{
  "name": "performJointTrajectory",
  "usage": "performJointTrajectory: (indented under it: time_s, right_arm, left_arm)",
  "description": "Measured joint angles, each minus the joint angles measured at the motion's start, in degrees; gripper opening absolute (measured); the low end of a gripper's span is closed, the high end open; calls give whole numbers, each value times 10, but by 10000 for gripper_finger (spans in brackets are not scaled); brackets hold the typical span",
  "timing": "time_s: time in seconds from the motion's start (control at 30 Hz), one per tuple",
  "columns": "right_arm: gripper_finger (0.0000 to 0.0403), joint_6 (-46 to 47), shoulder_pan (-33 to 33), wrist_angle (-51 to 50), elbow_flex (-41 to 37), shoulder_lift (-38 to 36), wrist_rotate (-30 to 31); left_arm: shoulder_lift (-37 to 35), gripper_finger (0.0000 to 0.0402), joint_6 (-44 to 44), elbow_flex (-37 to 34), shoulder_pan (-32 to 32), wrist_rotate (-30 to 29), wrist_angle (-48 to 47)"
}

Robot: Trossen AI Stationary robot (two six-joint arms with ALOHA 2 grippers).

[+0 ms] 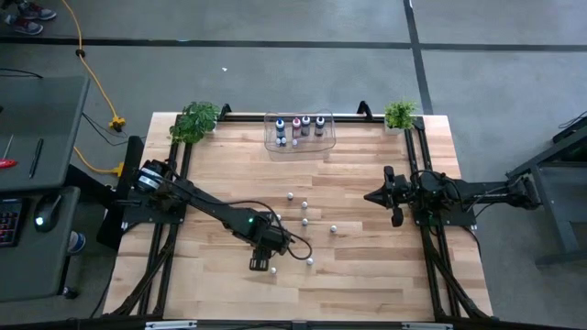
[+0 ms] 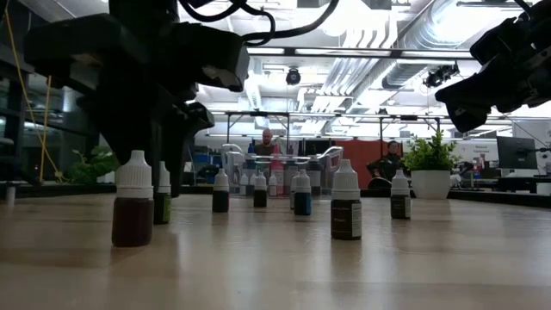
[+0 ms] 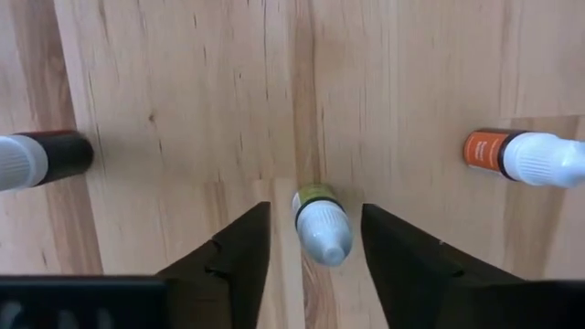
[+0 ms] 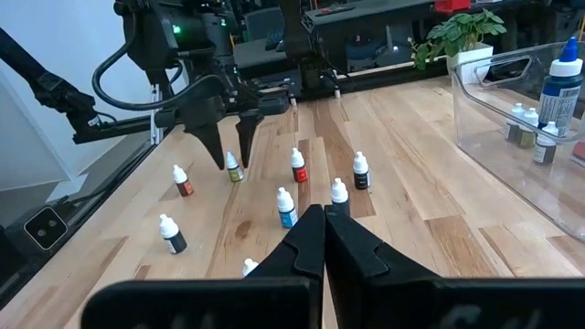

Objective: Pick & Place food coloring
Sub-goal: Put the small green food coloring bottle into the transparent bin

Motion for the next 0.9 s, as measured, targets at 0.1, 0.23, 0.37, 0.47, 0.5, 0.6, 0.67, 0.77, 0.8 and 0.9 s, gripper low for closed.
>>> performJointTrajectory:
  time_s: [0.1, 0.23, 0.37, 0.47, 0.5, 0.6, 0.67, 0.77, 0.8, 0.9]
  right_arm:
    - [0, 0, 0, 0, 0, 0, 0]
    - [0, 0, 0, 0, 0, 0, 0]
    - [0, 0, 0, 0, 0, 0, 0]
    - [0, 0, 0, 0, 0, 0, 0]
    - [0, 0, 0, 0, 0, 0, 0]
    - [0, 0, 0, 0, 0, 0, 0]
    - [0, 0, 0, 0, 0, 0, 0]
    - [0, 0, 0, 0, 0, 0, 0]
    - [0, 0, 0, 0, 0, 0, 0]
    - [0, 0, 0, 0, 0, 0, 0]
  left_arm:
    - [0, 146, 0, 0, 0, 0, 0]
    - [0, 126, 0, 0, 1, 0, 0]
    - [0, 102, 0, 0, 1, 0, 0]
    - [0, 79, 0, 0, 1, 0, -1]
    - [0, 71, 0, 0, 1, 0, -1]
    - [-3, 52, 0, 0, 1, 8, -3]
    - [-8, 48, 0, 0, 1, 18, -5]
    - [-18, 50, 0, 8, 1, 19, -27]
    - [-21, 51, 0, 12, 1, 19, -35]
    - [-38, 53, 1, 23, 1, 16, -55]
